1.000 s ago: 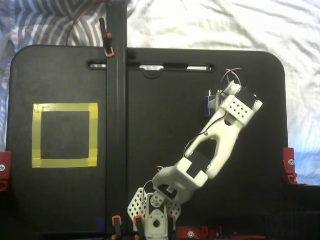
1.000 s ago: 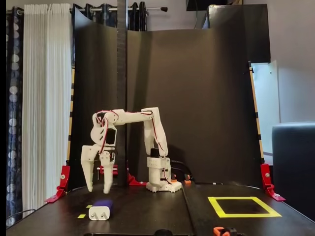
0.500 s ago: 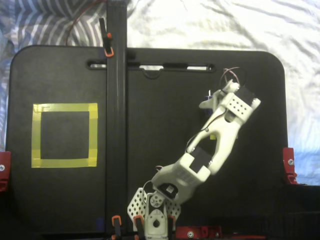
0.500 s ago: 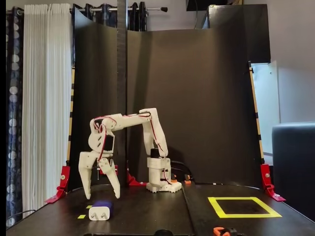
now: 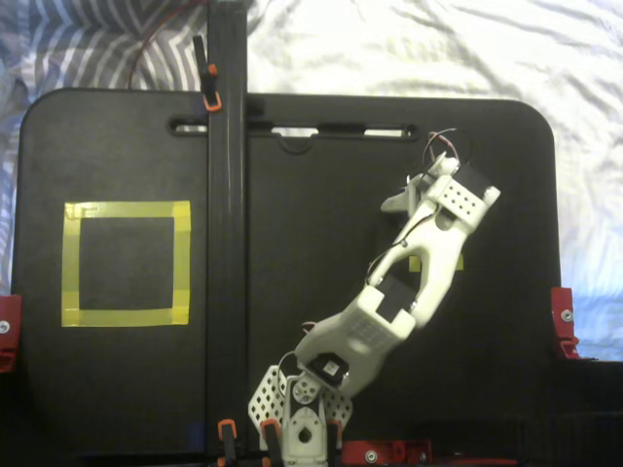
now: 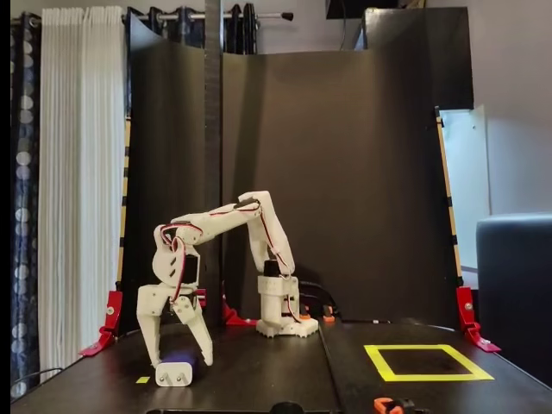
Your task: Grasp a block and put it in the designated area.
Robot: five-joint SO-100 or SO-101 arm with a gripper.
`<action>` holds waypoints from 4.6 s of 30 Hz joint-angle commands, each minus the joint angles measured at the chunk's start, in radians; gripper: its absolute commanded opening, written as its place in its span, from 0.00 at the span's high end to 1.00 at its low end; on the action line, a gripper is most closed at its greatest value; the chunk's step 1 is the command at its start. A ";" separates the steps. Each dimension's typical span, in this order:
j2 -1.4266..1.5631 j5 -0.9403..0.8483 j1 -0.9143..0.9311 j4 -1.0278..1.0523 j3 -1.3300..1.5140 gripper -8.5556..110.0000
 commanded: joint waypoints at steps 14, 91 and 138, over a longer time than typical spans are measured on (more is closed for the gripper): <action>-0.043 -0.012 0.002 -0.028 -0.031 0.65; 0.383 0.640 -0.663 0.242 0.046 0.81; 0.388 1.312 -1.457 0.282 0.115 0.81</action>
